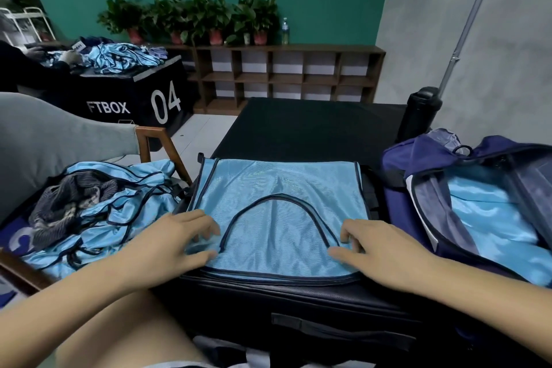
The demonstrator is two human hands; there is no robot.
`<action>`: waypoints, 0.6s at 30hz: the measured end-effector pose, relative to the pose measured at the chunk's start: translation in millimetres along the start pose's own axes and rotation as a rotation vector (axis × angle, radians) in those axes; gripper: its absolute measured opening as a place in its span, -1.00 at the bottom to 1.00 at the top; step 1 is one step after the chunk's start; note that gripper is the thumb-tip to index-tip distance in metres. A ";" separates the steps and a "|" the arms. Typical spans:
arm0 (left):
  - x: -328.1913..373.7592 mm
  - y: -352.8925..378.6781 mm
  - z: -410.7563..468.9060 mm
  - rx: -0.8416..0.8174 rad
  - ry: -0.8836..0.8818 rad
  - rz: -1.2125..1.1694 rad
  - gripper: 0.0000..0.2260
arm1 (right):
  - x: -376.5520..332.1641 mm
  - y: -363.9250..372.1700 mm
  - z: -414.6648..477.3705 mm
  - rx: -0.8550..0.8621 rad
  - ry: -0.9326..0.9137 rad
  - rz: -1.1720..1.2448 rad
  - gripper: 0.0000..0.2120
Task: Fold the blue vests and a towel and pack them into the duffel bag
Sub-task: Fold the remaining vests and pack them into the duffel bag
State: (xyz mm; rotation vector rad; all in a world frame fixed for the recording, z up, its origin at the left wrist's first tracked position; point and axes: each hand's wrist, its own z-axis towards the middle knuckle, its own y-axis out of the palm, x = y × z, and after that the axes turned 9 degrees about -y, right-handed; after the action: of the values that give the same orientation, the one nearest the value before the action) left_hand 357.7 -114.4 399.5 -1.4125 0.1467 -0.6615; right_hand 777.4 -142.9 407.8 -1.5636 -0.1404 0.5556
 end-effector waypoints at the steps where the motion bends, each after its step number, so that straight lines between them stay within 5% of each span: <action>1: 3.2 2.3 3.3 -0.002 0.002 -0.007 -0.77 | -1.6 0.7 3.5 0.006 0.022 0.027 -0.65; 7: 9.7 11.5 17.2 -0.026 -0.019 0.043 -0.84 | -14.3 3.0 14.5 0.015 -0.001 0.074 -0.90; 12: 6.4 6.2 10.4 -0.011 -0.012 0.016 -0.83 | -27.2 5.2 3.4 0.086 -0.163 -0.020 -0.90; 18: 0.4 9.7 4.9 -0.102 -0.039 -0.009 -0.80 | -20.9 17.7 -1.4 -0.029 -0.287 -0.185 -0.84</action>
State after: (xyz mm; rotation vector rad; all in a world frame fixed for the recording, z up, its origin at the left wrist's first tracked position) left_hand 363.7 -110.3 391.3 -1.5242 0.1451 -0.6410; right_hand 755.4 -154.4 396.1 -1.4740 -0.5078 0.6309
